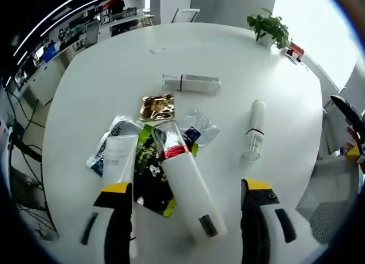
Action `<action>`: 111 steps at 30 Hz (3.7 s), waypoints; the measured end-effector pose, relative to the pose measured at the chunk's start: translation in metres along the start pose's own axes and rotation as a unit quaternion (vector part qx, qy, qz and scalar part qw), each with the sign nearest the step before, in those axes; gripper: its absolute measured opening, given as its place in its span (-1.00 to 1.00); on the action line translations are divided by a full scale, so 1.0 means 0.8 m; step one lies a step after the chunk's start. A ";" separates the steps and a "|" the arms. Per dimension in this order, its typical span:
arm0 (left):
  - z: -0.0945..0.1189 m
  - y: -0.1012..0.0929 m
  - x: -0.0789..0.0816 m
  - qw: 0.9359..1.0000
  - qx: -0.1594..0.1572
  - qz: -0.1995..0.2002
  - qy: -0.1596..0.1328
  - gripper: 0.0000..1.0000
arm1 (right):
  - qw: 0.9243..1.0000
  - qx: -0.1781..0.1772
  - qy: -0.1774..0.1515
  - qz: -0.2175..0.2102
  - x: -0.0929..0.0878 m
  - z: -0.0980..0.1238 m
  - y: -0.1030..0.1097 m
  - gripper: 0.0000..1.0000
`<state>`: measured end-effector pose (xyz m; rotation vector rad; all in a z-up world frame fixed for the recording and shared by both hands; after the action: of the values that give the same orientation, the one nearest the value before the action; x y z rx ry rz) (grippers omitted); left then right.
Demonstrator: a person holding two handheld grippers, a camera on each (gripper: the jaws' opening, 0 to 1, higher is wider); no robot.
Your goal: Arrange the skincare products in the storage area until every visible bottle or jar stands upright without overlapping.
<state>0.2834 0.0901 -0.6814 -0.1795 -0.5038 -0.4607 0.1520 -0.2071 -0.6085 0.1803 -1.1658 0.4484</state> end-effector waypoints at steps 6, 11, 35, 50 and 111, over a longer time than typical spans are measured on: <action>-0.015 0.006 0.006 0.999 -0.001 0.000 0.039 0.34 | 1.000 -0.003 0.002 0.002 -0.001 0.000 -0.001 0.82; -0.031 0.007 0.011 0.998 0.000 -0.009 0.065 0.26 | 1.000 -0.005 0.006 0.006 -0.001 -0.001 0.000 0.80; -0.046 0.011 0.016 0.989 0.010 -0.011 0.148 -0.12 | 1.000 -0.020 0.008 0.003 0.000 0.000 -0.004 0.81; -0.049 0.008 0.014 0.989 0.008 0.010 0.150 -0.36 | 1.000 -0.020 0.007 0.007 -0.001 0.001 -0.005 0.78; 0.073 -0.071 -0.023 0.965 -0.182 -0.075 -0.173 -0.51 | 0.952 0.305 0.007 0.005 0.005 -0.047 0.121 0.33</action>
<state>0.2182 0.0632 -0.6371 -0.5850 -0.7761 -0.6734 0.1433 -0.1058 -0.6282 0.7054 -0.9848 0.8098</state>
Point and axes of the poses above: the point that each gripper's makers call its tool centre point, and the gripper's own axes: z roughly backward along the fingers, y roughly to its left, x roughly out of its top, the point moved 6 cm from there along z, roughly backward along the fingers
